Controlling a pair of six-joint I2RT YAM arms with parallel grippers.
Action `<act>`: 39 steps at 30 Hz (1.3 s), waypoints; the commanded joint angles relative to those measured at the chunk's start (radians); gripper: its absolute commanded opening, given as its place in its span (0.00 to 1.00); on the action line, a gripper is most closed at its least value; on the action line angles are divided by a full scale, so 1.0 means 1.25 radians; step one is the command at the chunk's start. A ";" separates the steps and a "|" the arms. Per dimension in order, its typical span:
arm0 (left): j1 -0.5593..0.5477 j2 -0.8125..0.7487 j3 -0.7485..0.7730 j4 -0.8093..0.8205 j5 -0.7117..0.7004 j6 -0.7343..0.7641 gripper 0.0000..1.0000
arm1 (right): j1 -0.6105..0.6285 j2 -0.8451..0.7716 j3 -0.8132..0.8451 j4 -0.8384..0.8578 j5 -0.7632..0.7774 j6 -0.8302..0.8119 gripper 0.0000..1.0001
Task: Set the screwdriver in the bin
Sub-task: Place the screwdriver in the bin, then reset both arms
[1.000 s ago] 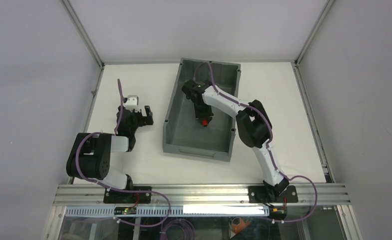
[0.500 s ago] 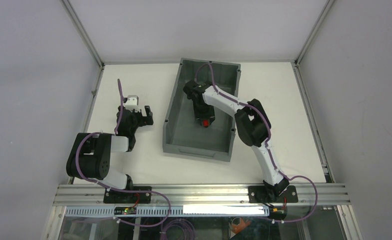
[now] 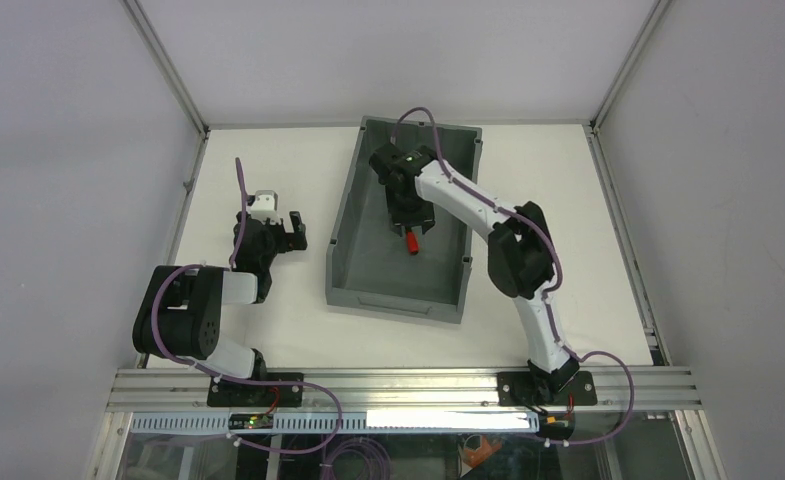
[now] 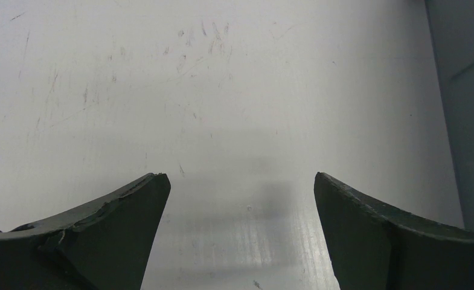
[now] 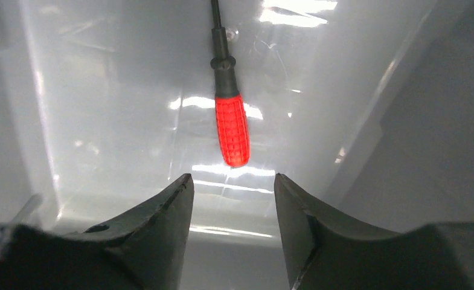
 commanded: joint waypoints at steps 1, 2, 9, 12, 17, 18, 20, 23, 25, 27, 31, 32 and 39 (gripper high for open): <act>0.005 -0.005 0.014 0.048 0.013 0.019 0.99 | -0.005 -0.121 0.050 -0.021 0.016 -0.011 0.56; 0.004 -0.004 0.014 0.047 0.013 0.019 0.99 | -0.004 -0.134 0.053 -0.024 0.016 -0.014 0.57; 0.004 -0.005 0.014 0.048 0.013 0.019 0.99 | -0.005 -0.209 0.082 -0.050 0.031 -0.027 0.66; 0.004 -0.004 0.014 0.047 0.014 0.019 0.99 | -0.004 -0.238 0.092 -0.060 0.041 -0.034 0.70; 0.004 -0.004 0.014 0.047 0.014 0.019 0.99 | -0.005 -0.295 0.093 -0.071 0.062 -0.041 0.81; 0.004 -0.004 0.014 0.047 0.013 0.019 0.99 | -0.005 -0.305 0.092 -0.073 0.070 -0.043 0.83; 0.004 -0.004 0.014 0.048 0.013 0.019 0.99 | -0.007 -0.331 0.089 -0.078 0.084 -0.048 0.88; 0.005 -0.004 0.014 0.048 0.013 0.019 0.99 | -0.014 -0.370 0.078 -0.080 0.102 -0.058 0.94; 0.005 -0.004 0.014 0.047 0.013 0.019 0.99 | -0.019 -0.398 0.064 -0.082 0.115 -0.064 0.97; 0.004 -0.004 0.014 0.047 0.013 0.019 0.99 | -0.029 -0.429 0.048 -0.079 0.127 -0.070 0.99; 0.005 -0.005 0.014 0.048 0.013 0.019 0.99 | -0.054 -0.487 -0.001 -0.067 0.138 -0.091 0.99; 0.004 -0.005 0.014 0.047 0.013 0.019 0.99 | -0.064 -0.499 -0.013 -0.064 0.140 -0.096 0.99; 0.004 -0.004 0.014 0.048 0.013 0.019 0.99 | -0.147 -0.599 -0.132 -0.016 0.142 -0.136 0.99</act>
